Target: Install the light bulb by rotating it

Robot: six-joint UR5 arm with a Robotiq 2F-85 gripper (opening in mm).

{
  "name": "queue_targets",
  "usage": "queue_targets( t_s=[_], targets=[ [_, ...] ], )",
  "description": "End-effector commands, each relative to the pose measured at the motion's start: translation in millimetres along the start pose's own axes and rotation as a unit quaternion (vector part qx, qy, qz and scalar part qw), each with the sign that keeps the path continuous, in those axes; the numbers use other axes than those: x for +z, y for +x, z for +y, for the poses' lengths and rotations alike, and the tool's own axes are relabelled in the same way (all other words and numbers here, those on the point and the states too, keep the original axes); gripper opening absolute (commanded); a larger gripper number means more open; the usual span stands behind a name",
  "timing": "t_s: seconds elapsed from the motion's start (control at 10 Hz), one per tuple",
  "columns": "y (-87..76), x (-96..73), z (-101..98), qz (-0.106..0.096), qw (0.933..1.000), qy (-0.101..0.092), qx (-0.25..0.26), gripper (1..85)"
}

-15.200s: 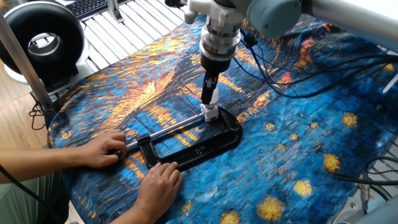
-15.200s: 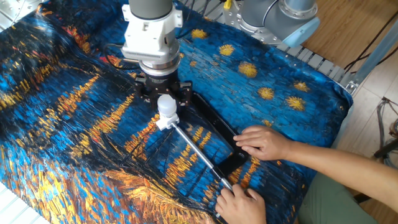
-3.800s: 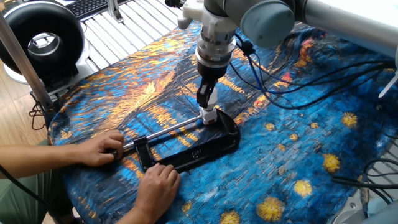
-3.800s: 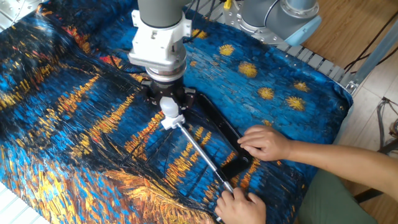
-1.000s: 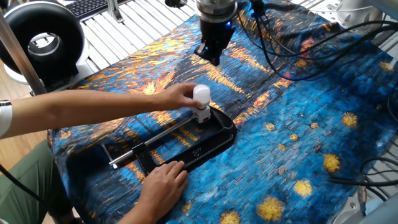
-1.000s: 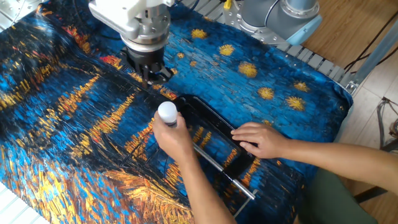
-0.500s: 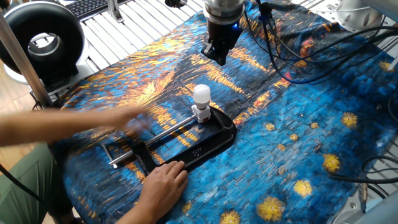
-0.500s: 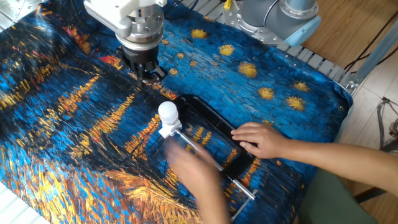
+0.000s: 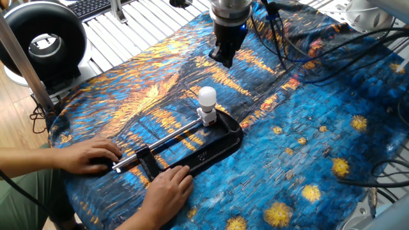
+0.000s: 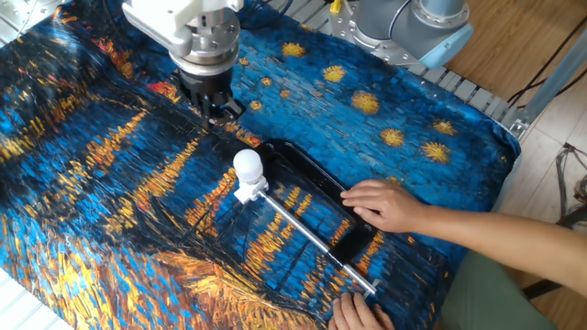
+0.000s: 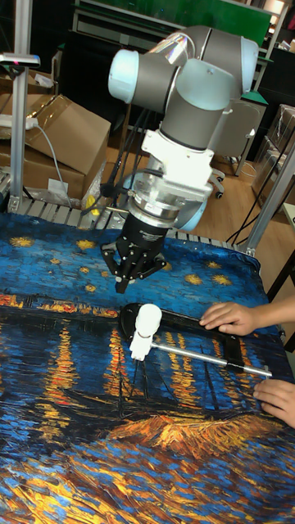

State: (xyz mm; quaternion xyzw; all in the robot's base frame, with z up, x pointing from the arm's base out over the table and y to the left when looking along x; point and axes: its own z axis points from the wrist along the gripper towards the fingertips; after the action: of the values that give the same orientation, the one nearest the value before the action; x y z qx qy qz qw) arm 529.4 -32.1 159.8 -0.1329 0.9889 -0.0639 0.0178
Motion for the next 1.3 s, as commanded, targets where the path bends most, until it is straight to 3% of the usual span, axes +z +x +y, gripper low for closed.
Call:
queue_targets(
  t_s=[0.0, 0.1, 0.3, 0.4, 0.5, 0.7, 0.9, 1.1, 1.2],
  targets=[
    [-7.7, 0.5, 11.2, 0.001, 0.9835, -0.011, -0.181, 34.3],
    [-15.8, 3.3, 25.3, -0.012, 0.9764, -0.032, -0.213, 44.0],
    [-16.2, 3.5, 34.0, -0.018, 0.9556, -0.046, -0.291, 51.3],
    [-12.7, 3.1, 33.2, -0.015, 0.9335, -0.045, -0.355, 58.0],
    [-7.1, 1.2, 38.5, -0.012, 0.9179, -0.053, -0.393, 64.0],
    [-7.2, -1.5, 48.7, -0.025, 0.8905, -0.062, -0.45, 70.0],
    [-6.5, -5.3, 61.1, -0.037, 0.8684, -0.078, -0.488, 71.7],
    [-9.9, -6.4, 60.1, -0.041, 0.8449, -0.056, -0.53, 72.3],
    [-7.8, -3.9, 57.9, -0.037, 0.8396, -0.046, -0.54, 73.3]
  ],
)
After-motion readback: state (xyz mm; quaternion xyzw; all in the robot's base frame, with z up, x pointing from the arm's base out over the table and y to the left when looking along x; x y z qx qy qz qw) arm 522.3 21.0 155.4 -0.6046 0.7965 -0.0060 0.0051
